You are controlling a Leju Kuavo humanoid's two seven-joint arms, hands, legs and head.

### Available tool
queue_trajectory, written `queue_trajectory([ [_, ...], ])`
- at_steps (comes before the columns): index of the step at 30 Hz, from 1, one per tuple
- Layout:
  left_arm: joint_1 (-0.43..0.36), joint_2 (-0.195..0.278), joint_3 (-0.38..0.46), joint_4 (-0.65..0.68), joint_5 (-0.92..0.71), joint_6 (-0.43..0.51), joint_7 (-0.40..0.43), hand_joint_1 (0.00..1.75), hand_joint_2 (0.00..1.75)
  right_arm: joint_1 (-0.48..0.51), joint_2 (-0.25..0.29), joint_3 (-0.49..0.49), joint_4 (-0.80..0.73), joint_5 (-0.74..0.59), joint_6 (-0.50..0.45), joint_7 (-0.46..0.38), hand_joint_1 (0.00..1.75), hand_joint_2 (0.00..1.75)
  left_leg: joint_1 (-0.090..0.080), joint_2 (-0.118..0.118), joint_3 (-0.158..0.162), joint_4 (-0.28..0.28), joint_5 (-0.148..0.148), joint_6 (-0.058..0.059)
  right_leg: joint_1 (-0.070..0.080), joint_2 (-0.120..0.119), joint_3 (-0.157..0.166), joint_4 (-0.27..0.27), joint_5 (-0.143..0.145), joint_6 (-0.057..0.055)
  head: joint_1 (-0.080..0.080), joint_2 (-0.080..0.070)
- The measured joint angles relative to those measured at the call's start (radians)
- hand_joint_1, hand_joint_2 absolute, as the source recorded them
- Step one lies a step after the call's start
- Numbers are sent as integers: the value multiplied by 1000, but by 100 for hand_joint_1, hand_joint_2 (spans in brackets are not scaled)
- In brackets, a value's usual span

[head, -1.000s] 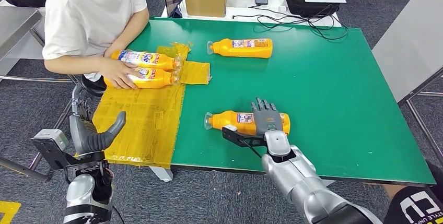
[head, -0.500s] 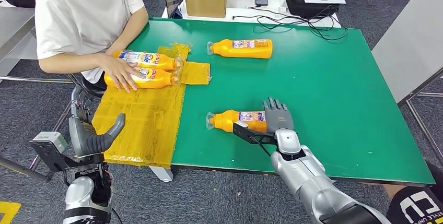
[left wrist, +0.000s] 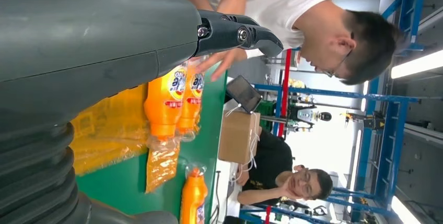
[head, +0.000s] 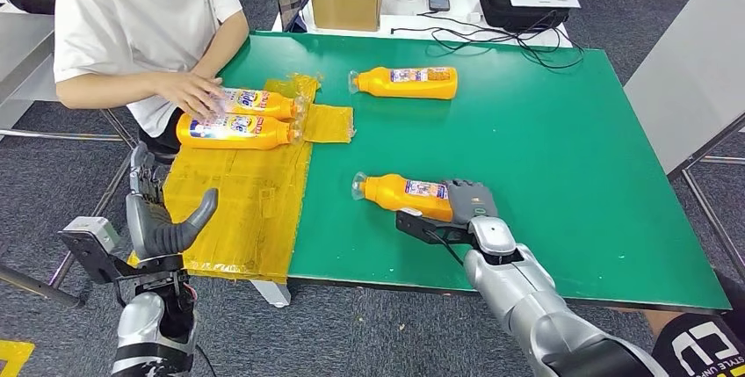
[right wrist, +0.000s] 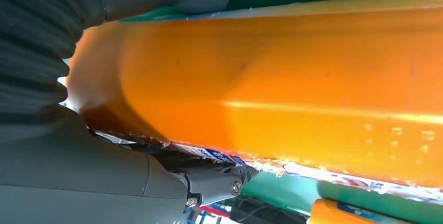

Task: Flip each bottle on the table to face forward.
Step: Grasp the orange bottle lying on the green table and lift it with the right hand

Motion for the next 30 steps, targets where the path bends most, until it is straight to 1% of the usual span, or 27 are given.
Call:
queue_trajectory([
  [4, -10, 0, -3, 15, 4, 0, -2, 0, 175, -4, -6, -11, 9, -16, 13, -30, 175, 175, 0, 0, 1, 0, 0, 0, 0, 0, 1, 0, 0, 0, 0, 0],
  [15, -15, 0, -4, 33, 5, 0, -3, 0, 175, -5, -11, -21, 17, -19, 16, -34, 175, 175, 0, 0, 3, 0, -1, 0, 0, 0, 3, 0, 0, 0, 0, 0],
  [19, -17, 1, -6, 36, 13, 0, -7, 0, 175, -4, -12, -25, 19, -26, 18, -46, 175, 175, 0, 0, 4, 0, -1, 0, 0, 0, 4, 0, 0, 0, 0, 0],
  [21, -17, 2, -10, 36, 19, 1, -10, 0, 175, -3, -12, -26, 20, -38, 15, -67, 175, 175, 0, 0, 5, 0, -1, 0, 0, 0, 5, 0, 0, 0, 0, 0],
  [22, -18, 2, -12, 36, 22, 1, -11, 0, 175, -2, -11, -29, 20, -55, 13, -91, 175, 175, 0, 0, 5, 0, -1, 0, 0, 0, 5, 0, 0, 0, 0, 0],
  [23, -18, 3, -14, 36, 26, 2, -12, 0, 175, 0, -10, -34, 19, -85, 8, -133, 175, 175, 0, 0, 5, 0, -1, 0, 0, 0, 6, 0, 0, 0, 0, 0],
  [24, -19, 4, -16, 37, 31, 3, -14, 0, 175, 4, -9, -44, 18, -131, 2, -189, 175, 175, 0, 0, 6, 0, -2, -1, 0, 0, 6, -1, 0, 0, 0, 0],
  [26, -19, 7, -23, 37, 42, 6, -13, 0, 175, 25, 0, -75, 7, -250, -23, -335, 175, 175, 0, 3, 8, 0, -3, 0, 0, 2, 8, -1, 0, 0, 0, 0],
  [28, -15, 8, -31, 37, 57, 11, -1, 0, 175, 76, 25, -107, -32, -377, -68, -469, 175, 175, 0, 6, 9, -1, -5, 0, 0, 4, 8, -1, 0, 0, 0, 0],
  [29, -9, 8, -37, 37, 66, 12, 10, 0, 175, 111, 43, -120, -64, -435, -96, -516, 175, 175, 0, 7, 9, -1, -5, -1, 1, 5, 8, 0, 0, 0, 0, 0],
  [30, -1, 8, -43, 40, 74, 7, 22, 0, 175, 148, 61, -130, -102, -483, -128, -545, 175, 175, 1, 7, 9, -1, -5, -1, 1, 5, 8, 0, -1, -1, 0, 0],
])
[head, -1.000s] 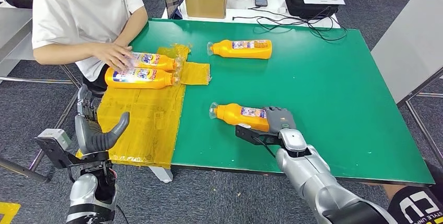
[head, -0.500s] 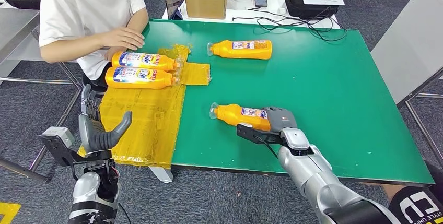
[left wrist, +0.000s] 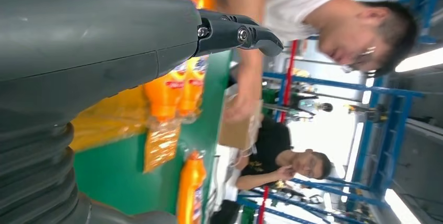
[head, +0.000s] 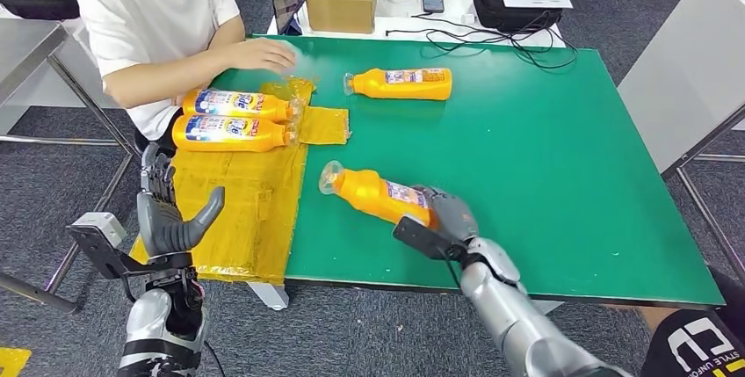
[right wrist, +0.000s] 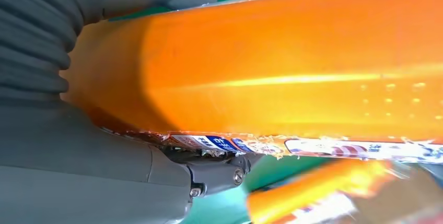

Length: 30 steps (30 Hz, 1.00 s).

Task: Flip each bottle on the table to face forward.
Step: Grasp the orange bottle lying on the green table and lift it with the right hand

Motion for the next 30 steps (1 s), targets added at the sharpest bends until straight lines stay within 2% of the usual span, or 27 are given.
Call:
queue_trajectory([
  [4, 48, -2, -45, 40, 5, -74, 31, 0, 175, 134, 53, -6, -176, -67, -162, -20, 175, 175, 1, -3, -7, 0, 1, 0, 1, -1, -6, 1, -1, -1, 0, 0],
  [9, 87, 10, -176, 116, -117, -250, -33, 0, 175, 183, 73, 3, -292, -129, -230, -47, 175, 175, -1, -3, -13, 0, 1, 1, -1, -2, -11, 1, -1, 0, 0, 0],
  [12, 89, 16, -237, 154, -134, -292, -48, 0, 175, 184, 79, 5, -309, -147, -241, -68, 175, 175, -1, -3, -14, 0, 1, 1, -2, -2, -12, 0, -1, 0, 0, 0],
  [18, 77, 23, -297, 191, -158, -329, -51, 0, 175, 187, 87, 5, -330, -178, -238, -90, 175, 175, -1, -3, -15, 0, 1, 2, -1, -2, -13, 0, -1, 0, 0, 0],
  [23, 76, 27, -331, 193, -201, -332, -92, 0, 175, 194, 104, 12, -344, -176, -191, -100, 175, 175, -1, -3, -15, 0, 1, 1, -1, -2, -13, 0, -1, 0, 0, 0],
  [27, 59, 10, -334, 192, -130, -339, -59, 0, 175, 221, 148, 65, -346, -153, -161, -135, 175, 175, 0, -3, -16, 0, 1, 1, -1, -2, -14, 0, -1, 0, 0, 0],
  [30, 34, -3, -325, 197, -36, -369, -23, 0, 175, 243, 178, 127, -345, -120, -202, -146, 175, 175, 0, -3, -16, 0, 1, 1, -1, -2, -15, 0, -1, 0, 0, 0],
])
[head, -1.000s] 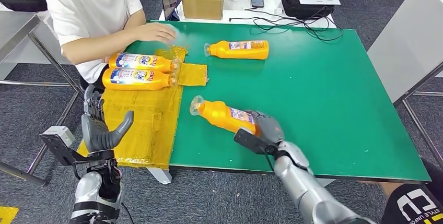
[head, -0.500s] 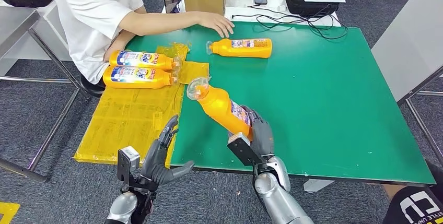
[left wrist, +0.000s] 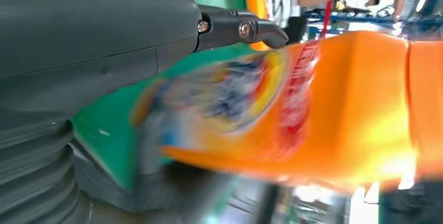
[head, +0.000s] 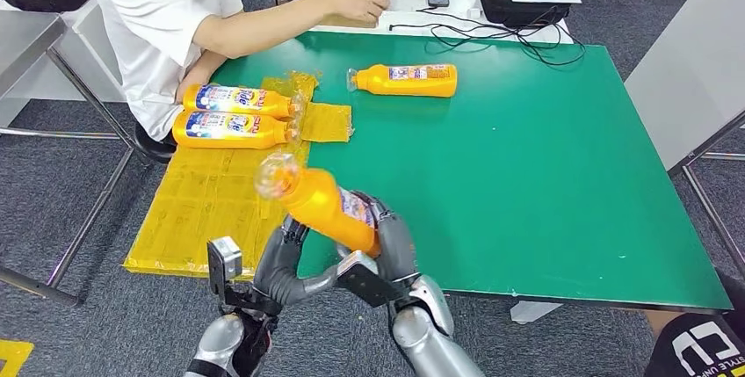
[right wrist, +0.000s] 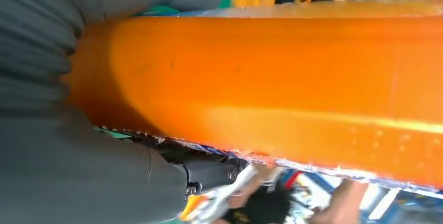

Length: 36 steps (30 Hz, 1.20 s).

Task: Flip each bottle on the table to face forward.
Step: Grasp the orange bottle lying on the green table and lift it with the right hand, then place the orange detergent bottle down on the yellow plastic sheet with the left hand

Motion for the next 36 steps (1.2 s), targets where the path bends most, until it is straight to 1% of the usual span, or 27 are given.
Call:
queue_trajectory([
  [2, -13, -4, 6, 6, 36, -17, 8, 0, 175, 8, 11, 37, 3, 3, -25, -3, 175, 175, 0, 0, 0, 0, 0, 0, 0, 0, 0, 0, 0, 0, 0, 0],
  [5, -22, -8, 13, 12, 57, -29, 10, 0, 175, 17, 20, 74, 11, -6, -38, -13, 175, 175, 0, 0, 0, 0, 0, 0, 0, 0, 0, 0, 0, 0, 0, 0],
  [12, -31, -12, 18, 25, 63, -40, 5, 0, 175, 12, 25, 128, 32, -24, -38, -18, 174, 175, -1, 0, -1, 0, 0, 0, -1, 0, 0, 0, 0, 0, 0, 0],
  [13, -31, -12, 18, 25, 61, -42, 2, 9, 175, 10, 25, 133, 35, -25, -37, -14, 171, 175, -1, 0, -1, 0, 0, 0, 0, 0, 0, 0, 0, 0, 0, 0],
  [14, -31, -12, 18, 25, 57, -43, -2, 48, 175, 9, 25, 139, 39, -25, -36, -9, 166, 175, -1, 0, -1, 0, 0, 0, 0, 0, 0, 0, 0, 0, 0, 0],
  [15, -30, -12, 17, 25, 51, -41, -5, 92, 175, 7, 25, 144, 43, -25, -36, -3, 157, 175, 0, 0, -1, 0, 0, 0, 0, 0, 0, 0, 0, 0, 0, 0],
  [16, -29, -12, 17, 24, 44, -38, -7, 136, 175, 6, 25, 148, 47, -25, -35, 2, 132, 175, 0, 0, -1, 0, 0, 0, 0, 0, 0, 0, 0, 0, 0, 0],
  [17, -27, -12, 17, 23, 38, -34, -9, 170, 175, 5, 25, 151, 50, -25, -34, 7, 109, 175, 0, 0, -1, 0, 0, 0, 0, 0, 0, 0, 0, 0, 0, 0],
  [18, -26, -12, 17, 22, 34, -28, -10, 175, 175, 4, 25, 153, 54, -25, -33, 11, 70, 175, 0, 0, -1, 0, 0, 0, 0, 0, 0, 0, 0, 0, 0, 0],
  [19, -25, -12, 17, 21, 32, -22, -11, 175, 175, 3, 25, 155, 57, -24, -31, 14, 36, 175, 0, 0, -1, 0, 0, 0, 0, 0, 0, 0, 0, 0, 0, 0],
  [21, -25, -13, 17, 21, 35, -8, -11, 175, 175, 1, 24, 161, 64, -21, -30, 20, 0, 175, 0, 0, -1, 0, 0, 0, 0, 0, -1, 0, 0, 0, 0, 0],
  [25, -32, -23, 26, 20, 70, 18, 6, 175, 175, 0, 23, 175, 78, -6, -32, 25, 0, 0, 0, 0, -1, 0, 0, 0, 0, 0, -1, 0, 0, 0, 0, 0],
  [33, -38, -43, 47, 20, 123, 48, 36, 175, 175, 15, 17, 184, 95, -1, -63, 29, 0, 0, -1, 0, -1, 0, 0, 0, 0, 0, -1, 0, 0, 0, 0, 0],
  [36, -39, -45, 50, 19, 123, 77, 40, 175, 175, 35, 11, 184, 97, -6, -85, 29, 0, 0, -1, 0, -1, 0, 0, 0, 0, 0, -1, 0, 0, 0, 0, 0],
])
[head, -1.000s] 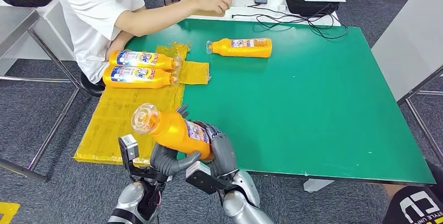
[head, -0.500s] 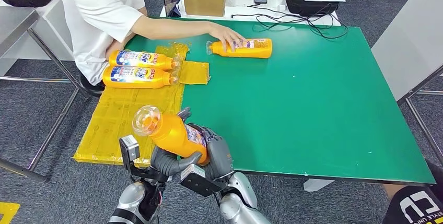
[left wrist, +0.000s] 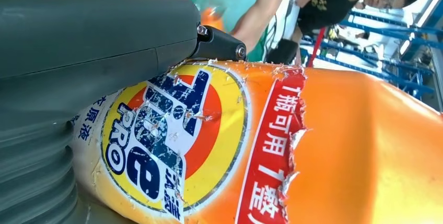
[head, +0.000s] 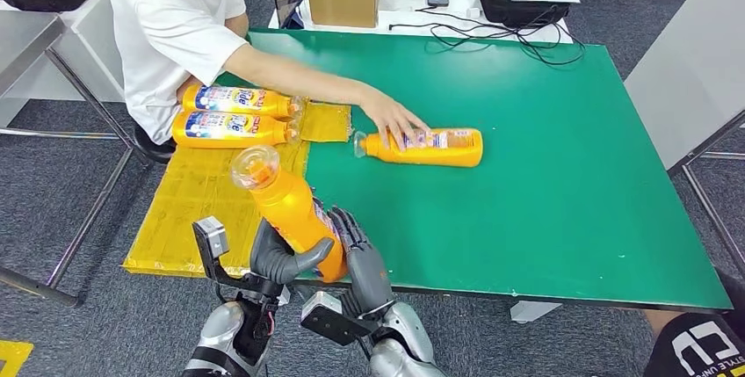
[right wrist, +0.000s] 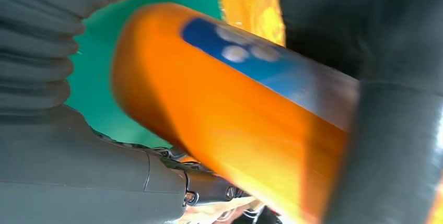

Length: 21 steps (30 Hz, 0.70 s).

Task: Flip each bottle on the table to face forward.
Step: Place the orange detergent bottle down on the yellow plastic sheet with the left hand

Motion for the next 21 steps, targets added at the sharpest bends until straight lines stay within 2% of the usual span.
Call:
queue_trajectory([
  [7, -34, 13, 9, -6, -179, 216, -15, 175, 175, 53, -21, -13, -18, -20, -36, -19, 0, 0, 0, 0, -1, 0, 0, 0, 0, 0, 0, 0, 0, 0, 0, 0],
  [9, -56, 32, 14, -4, -307, 309, -17, 175, 175, 68, -26, -19, -35, -21, -37, -24, 0, 0, 0, 0, 0, 0, 0, 0, 0, 0, 0, 0, 0, 0, 0, 0],
  [13, -119, 97, 16, 38, -680, 513, 14, 175, 175, 89, -34, -37, -84, -18, -30, -28, 0, 0, 0, 0, 0, 0, 1, 0, 0, 0, 0, 0, 0, 0, 0, 0],
  [17, -183, 165, 10, 122, -916, 562, 64, 175, 175, 98, -35, -51, -111, -18, -12, -36, 0, 0, 1, 0, 0, 0, 1, 0, 0, 0, 0, 0, 0, 0, 0, 0],
  [21, -268, 252, -34, 274, -1175, 567, 120, 175, 175, 99, -35, -58, -115, -30, 10, -65, 0, 0, 1, 1, 0, 0, 1, 0, 0, 0, -1, 1, 0, 0, 0, 0],
])
